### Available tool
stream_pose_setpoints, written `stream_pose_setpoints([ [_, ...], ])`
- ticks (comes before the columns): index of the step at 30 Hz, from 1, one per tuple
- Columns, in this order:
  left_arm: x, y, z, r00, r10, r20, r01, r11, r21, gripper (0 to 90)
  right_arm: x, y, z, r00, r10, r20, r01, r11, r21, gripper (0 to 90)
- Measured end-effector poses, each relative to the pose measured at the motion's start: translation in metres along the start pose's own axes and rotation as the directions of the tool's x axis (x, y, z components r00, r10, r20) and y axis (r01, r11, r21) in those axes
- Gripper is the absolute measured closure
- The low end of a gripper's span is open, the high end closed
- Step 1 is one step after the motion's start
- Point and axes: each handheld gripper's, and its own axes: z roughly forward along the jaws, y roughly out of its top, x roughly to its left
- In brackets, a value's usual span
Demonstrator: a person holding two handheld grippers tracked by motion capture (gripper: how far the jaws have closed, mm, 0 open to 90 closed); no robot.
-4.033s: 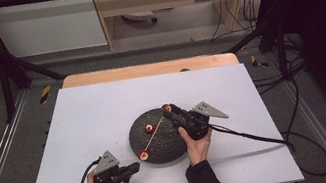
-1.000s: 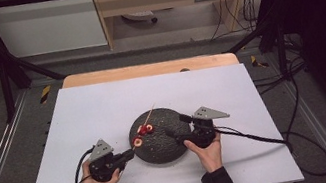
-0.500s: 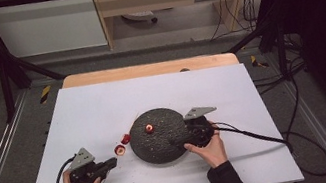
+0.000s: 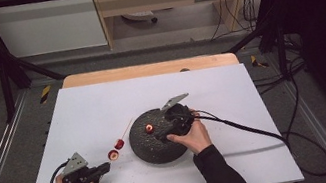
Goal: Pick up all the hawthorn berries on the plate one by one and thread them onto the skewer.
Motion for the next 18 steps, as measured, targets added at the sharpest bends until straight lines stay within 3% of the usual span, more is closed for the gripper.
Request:
stream_pose_setpoints([
  [10,-0.001,-0.001,0.003,0.9999,0.011,-0.001,-0.011,0.9999,0.012,88.4,0.0,0.026,0.036,1.0,0.004,0.005,-0.005,0.996,0.086,10.7],
  [15,0.0,-0.001,0.003,1.0,0.005,-0.005,-0.004,0.9999,0.015,88.4,-0.002,0.032,0.05,0.9999,0.015,-0.003,-0.014,0.994,0.104,19.6],
  [18,0.0,-0.001,0.003,1.0,0.003,-0.003,-0.003,0.9999,0.016,88.4,-0.002,0.035,0.057,1.0,-0.008,0.003,0.007,0.991,0.136,24.0],
])
